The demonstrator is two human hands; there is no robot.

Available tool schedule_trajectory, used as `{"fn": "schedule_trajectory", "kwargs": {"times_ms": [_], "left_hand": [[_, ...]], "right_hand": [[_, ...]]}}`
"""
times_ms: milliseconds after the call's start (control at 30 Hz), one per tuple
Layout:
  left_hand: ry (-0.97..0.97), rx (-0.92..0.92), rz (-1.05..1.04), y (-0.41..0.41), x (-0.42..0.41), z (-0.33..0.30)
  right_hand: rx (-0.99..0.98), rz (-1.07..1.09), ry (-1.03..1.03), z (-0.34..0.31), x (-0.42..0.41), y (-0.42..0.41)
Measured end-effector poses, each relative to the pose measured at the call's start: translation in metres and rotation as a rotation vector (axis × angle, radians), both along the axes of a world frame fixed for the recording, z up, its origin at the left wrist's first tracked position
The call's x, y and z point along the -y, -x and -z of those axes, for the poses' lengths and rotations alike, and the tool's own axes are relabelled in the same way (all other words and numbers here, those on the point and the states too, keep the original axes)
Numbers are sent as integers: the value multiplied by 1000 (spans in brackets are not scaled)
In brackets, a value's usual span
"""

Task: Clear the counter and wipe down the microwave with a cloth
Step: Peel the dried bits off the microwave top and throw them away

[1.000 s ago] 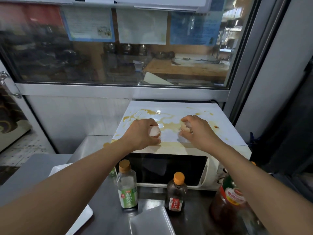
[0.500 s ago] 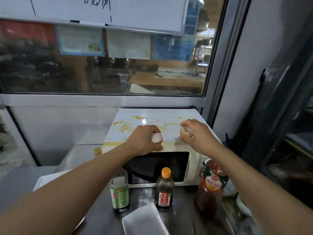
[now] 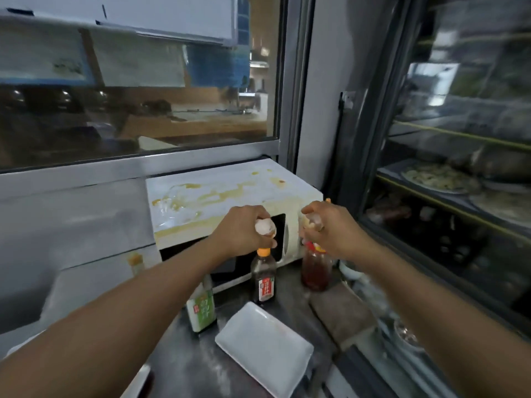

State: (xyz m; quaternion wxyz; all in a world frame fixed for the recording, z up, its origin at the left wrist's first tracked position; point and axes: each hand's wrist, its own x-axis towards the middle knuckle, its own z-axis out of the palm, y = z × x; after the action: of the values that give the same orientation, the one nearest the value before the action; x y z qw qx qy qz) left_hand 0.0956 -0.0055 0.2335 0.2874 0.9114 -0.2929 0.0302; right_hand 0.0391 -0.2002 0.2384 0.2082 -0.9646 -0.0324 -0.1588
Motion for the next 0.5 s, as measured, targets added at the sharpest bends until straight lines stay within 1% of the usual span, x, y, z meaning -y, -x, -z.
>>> {"fn": "schedule_trajectory", "kwargs": {"times_ms": [233,400,500], "left_hand": [[-28,-37,186,35,31,13],[-41,-22,379,74,79,17],[-40,-35,484,106,112,19]], "right_hand": [[7,199,22,7,14,89],[-78,350,6,8,41,156],[-64,459,19,12,59,203]]}}
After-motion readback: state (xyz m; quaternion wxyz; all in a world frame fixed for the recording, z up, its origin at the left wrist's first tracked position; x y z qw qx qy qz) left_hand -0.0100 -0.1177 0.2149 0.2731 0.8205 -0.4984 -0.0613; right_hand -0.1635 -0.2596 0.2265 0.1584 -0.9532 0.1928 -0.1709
